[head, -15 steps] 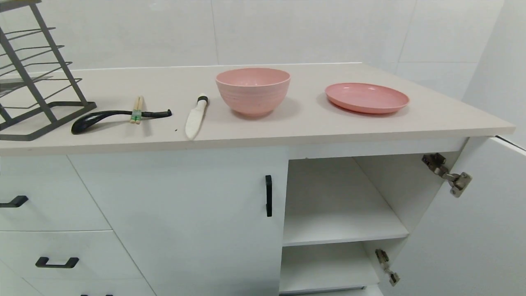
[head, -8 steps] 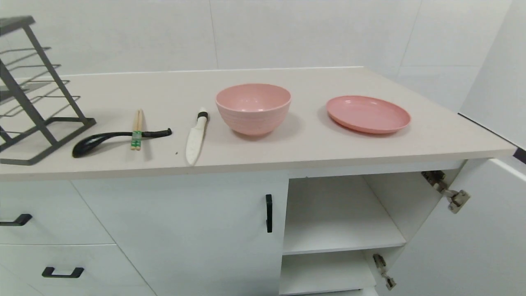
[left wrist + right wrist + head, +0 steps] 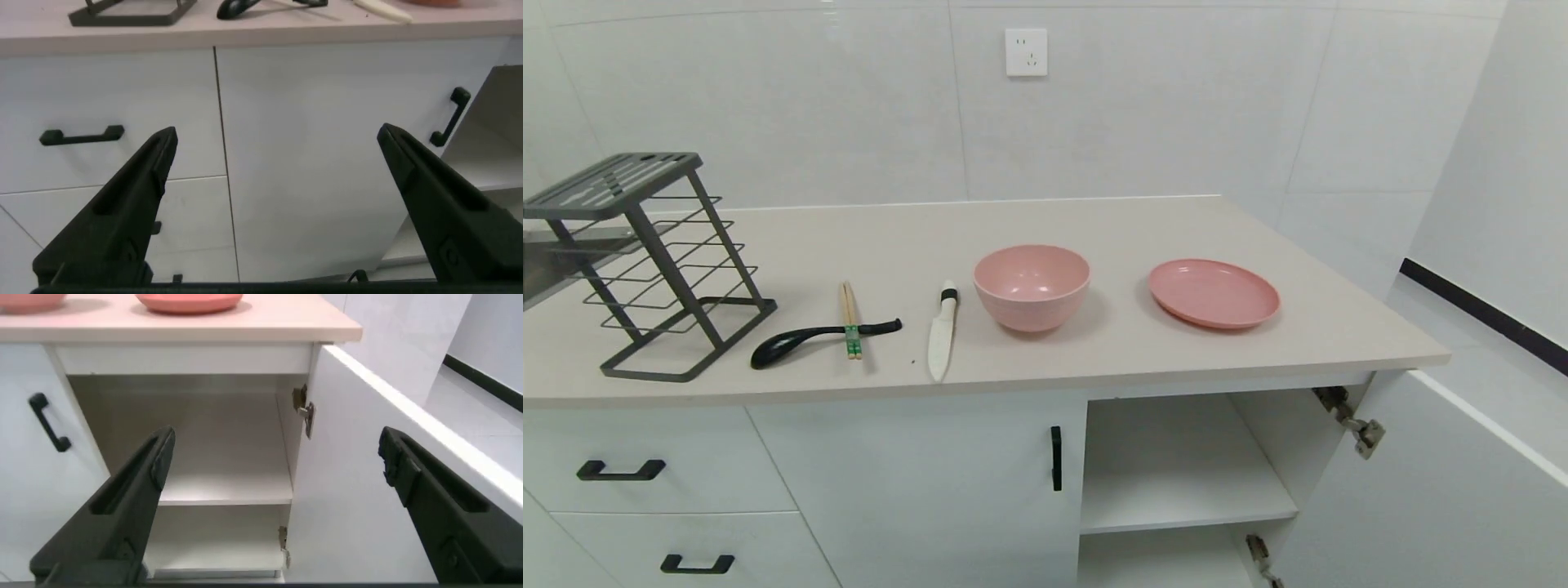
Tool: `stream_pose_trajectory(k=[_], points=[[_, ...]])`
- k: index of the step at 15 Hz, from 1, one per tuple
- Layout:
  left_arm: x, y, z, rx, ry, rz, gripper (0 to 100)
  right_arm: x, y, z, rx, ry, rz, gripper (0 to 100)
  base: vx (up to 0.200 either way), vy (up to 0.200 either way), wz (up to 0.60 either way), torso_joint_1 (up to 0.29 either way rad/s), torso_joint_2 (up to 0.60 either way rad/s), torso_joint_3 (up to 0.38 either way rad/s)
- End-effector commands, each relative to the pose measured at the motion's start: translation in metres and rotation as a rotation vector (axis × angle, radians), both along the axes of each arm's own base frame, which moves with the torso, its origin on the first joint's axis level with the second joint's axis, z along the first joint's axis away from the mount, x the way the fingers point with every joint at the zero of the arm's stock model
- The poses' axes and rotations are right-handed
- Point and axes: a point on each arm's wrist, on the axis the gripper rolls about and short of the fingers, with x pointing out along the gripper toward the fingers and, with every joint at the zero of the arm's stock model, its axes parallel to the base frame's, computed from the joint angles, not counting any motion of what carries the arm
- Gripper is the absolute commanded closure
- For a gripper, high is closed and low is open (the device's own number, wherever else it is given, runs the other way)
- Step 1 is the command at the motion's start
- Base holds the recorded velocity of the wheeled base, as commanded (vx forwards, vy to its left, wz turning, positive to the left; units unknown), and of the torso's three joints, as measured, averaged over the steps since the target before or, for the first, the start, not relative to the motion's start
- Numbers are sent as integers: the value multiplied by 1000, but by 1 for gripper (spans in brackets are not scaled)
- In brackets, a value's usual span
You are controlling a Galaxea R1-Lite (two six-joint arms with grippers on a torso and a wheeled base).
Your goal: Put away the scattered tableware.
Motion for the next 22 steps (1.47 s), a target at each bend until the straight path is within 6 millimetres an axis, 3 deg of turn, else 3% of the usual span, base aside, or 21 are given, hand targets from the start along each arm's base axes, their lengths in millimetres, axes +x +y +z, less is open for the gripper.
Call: stream_pose_trajectory(k=[1,11,13,15,22], points=[[0,0,0,0,2,1,0,0,0,0,0,1,0,0,0,0,0,344,-491,-212],[0,0,0,-2,2,0,0,0,0,0,1,1,0,0,0,0,0,316,-512,-244],[0,0,0,-2,2,4,0,0,0,0,17,2,-1,0,200,0,0,251,-481,-234],[0,0,0,-2,2,4,0,0,0,0,20,0,-1,0,200,0,0,83,-173,-75],[0,0,0,1,2,2,0,0,0,0,18,2,-1,0,0,0,0,21,-8,-10]])
